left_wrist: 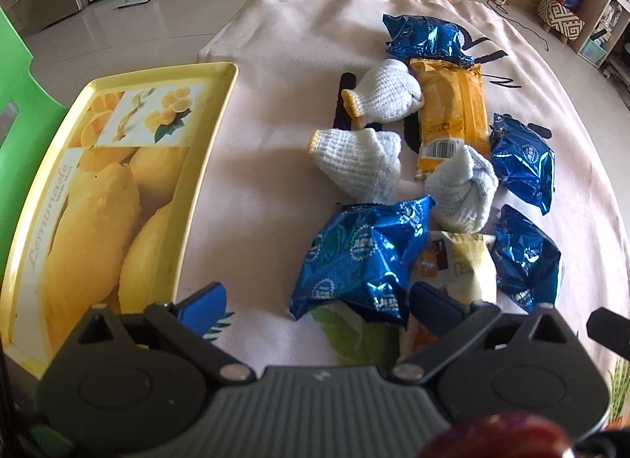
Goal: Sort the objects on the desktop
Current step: 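Lower the left tool onto the large blue foil packet and close it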
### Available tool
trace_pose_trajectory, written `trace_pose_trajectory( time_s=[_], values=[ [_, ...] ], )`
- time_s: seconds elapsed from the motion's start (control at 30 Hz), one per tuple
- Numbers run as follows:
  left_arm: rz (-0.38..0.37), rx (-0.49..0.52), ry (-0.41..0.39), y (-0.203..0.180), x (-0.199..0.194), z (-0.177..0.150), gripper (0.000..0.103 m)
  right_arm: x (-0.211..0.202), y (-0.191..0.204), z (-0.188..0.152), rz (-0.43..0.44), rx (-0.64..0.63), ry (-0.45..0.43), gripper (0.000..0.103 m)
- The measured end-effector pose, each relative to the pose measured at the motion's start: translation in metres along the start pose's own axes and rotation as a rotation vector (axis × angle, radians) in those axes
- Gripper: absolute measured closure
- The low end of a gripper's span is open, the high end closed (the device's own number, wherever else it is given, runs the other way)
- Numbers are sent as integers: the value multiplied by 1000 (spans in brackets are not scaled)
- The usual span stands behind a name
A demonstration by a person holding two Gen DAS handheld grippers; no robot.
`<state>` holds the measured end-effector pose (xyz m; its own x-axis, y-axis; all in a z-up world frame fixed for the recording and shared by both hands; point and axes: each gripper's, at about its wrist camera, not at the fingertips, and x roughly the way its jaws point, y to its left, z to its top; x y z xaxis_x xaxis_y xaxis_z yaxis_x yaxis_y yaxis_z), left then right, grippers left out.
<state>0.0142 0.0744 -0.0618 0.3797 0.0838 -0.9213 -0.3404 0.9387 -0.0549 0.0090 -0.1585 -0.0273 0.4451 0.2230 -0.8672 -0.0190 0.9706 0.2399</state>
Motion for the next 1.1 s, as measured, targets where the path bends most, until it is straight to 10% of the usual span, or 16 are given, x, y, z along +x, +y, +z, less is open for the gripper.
trace_pose_trajectory(
  time_s=[0.8,1.1],
  values=[
    [-30,-30,49,-7,31,5,1,5,2,5,26,31,5,12],
    [-74,-11,38,-7,30,1,22,8,15,13,46,-22,-17,12]
  ],
)
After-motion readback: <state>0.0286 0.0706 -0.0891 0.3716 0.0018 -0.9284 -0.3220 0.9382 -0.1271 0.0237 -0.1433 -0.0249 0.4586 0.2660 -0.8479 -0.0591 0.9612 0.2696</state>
